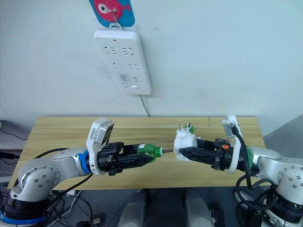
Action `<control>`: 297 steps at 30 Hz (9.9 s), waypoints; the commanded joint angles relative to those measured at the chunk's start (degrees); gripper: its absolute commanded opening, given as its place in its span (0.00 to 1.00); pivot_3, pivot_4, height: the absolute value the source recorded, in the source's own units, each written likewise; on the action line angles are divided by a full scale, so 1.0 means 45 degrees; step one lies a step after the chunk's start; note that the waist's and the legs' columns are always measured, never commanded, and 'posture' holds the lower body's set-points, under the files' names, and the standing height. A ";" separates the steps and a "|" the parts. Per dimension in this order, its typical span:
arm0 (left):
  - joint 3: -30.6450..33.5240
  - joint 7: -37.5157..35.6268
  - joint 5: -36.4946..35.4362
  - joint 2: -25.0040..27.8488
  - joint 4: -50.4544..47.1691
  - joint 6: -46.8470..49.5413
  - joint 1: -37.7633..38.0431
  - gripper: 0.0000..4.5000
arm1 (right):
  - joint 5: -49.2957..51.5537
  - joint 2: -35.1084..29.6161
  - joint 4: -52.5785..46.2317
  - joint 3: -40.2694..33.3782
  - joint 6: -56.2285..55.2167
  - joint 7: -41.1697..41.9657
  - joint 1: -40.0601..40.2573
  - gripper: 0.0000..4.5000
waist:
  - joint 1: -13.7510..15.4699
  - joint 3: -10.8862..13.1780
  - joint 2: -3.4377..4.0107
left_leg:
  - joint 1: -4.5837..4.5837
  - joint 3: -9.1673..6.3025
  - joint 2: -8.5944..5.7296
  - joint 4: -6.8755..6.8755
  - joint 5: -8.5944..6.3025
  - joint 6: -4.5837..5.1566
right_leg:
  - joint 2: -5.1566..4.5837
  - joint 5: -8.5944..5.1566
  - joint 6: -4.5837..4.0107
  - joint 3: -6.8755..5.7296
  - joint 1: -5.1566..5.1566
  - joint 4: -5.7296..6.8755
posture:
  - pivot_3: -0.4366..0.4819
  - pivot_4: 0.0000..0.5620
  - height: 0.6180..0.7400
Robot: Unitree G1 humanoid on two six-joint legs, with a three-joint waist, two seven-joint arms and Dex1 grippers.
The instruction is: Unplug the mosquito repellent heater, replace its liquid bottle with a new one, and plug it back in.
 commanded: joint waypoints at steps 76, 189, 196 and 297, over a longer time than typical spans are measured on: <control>-0.1222 -0.0181 0.2126 -0.3184 -0.0675 -0.0702 -0.1432 0.52 | 0.6813 -0.6452 -0.1204 0.6654 -0.7933 -0.3348 0.0950 0.98 | 0.0037 -0.0025 -0.0035 | -0.0051 -0.0026 -0.0004 0.0121 -0.0001 0.0006 | 0.0004 0.0004 0.0005 -0.0014 0.0004 0.0021 | 0.49 0.47 1.00; -0.3568 -0.3140 0.9162 -0.3654 0.0746 -0.7618 -0.0749 0.52 | 0.0886 -0.5608 0.1272 0.4134 -0.6163 0.2407 -0.1639 0.00 | 0.0014 -0.0072 -0.0074 | -0.0067 -0.0032 -0.0024 0.0145 -0.0006 0.0018 | -0.0006 0.0022 0.0026 -0.0014 0.0005 0.0016 | 0.43 0.48 1.00; -0.2055 0.0221 0.7801 -0.5463 0.1012 -0.5556 -0.0450 0.52 | 0.1244 -0.4619 0.0455 0.1835 -0.7650 -0.1088 0.0695 0.26 | -0.0004 -0.0074 -0.0078 | -0.0080 -0.0044 -0.0025 0.0149 -0.0007 0.0021 | -0.0008 0.0022 0.0028 -0.0021 0.0006 0.0015 | 0.41 0.47 1.00; 0.0205 -0.2898 1.0251 -0.1617 0.9361 -0.8189 -0.7670 0.94 | -0.7371 -0.1340 -0.2829 0.7850 -1.1073 -0.2725 -0.1558 0.67 | -0.0016 -0.0356 -0.0050 | -0.0135 -0.0070 -0.0032 0.0136 -0.0003 0.0022 | -0.0009 0.0023 0.0020 -0.0058 -0.0056 0.0024 | 0.45 0.48 1.00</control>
